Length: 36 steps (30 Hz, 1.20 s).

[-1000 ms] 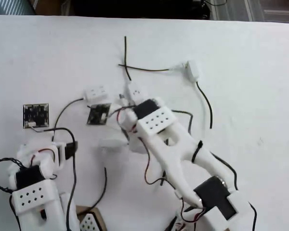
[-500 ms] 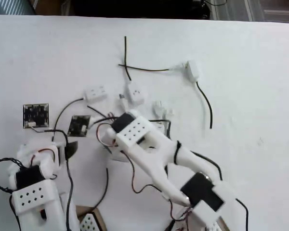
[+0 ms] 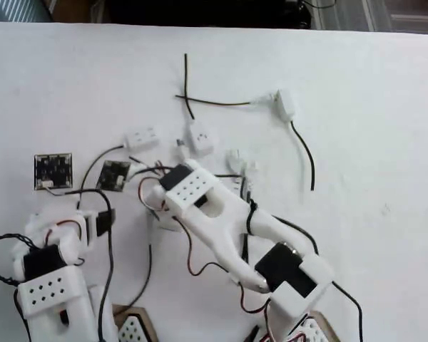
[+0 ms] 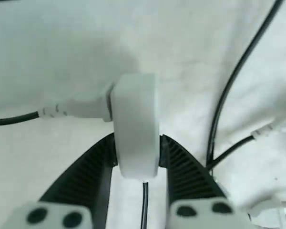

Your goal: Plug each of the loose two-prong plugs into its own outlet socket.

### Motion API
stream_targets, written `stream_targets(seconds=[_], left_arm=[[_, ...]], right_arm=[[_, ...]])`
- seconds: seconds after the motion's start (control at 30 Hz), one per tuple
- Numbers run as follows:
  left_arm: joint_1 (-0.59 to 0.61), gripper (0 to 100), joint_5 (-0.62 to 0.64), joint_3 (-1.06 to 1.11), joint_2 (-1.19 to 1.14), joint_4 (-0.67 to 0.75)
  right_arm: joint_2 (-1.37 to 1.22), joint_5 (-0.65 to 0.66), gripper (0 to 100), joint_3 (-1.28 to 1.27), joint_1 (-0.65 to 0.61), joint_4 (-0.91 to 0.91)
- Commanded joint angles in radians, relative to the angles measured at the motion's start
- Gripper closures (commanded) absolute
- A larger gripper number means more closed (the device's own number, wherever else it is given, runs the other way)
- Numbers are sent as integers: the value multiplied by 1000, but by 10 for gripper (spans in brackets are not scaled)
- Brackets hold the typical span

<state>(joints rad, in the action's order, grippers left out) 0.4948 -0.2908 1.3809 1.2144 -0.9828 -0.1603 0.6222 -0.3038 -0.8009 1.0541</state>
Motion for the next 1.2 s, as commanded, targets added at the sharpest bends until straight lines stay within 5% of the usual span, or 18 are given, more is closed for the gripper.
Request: stream_targets(seconds=[0.0, 0.3, 0.53, 0.83, 1.17], left_arm=[[7, 631, -3, -3, 19, 14], [7, 631, -3, -3, 19, 14], [7, 631, -3, -3, 19, 14], [7, 631, -3, -3, 19, 14], [5, 631, -3, 20, 19, 49]], right_arm=[[62, -9, 981, 80, 73, 54], [171, -9, 981, 244, 375, 74], [59, -201, 981, 437, 595, -24], [-242, -417, 981, 738, 774, -90], [-578, -486, 965, 1138, 889, -12]])
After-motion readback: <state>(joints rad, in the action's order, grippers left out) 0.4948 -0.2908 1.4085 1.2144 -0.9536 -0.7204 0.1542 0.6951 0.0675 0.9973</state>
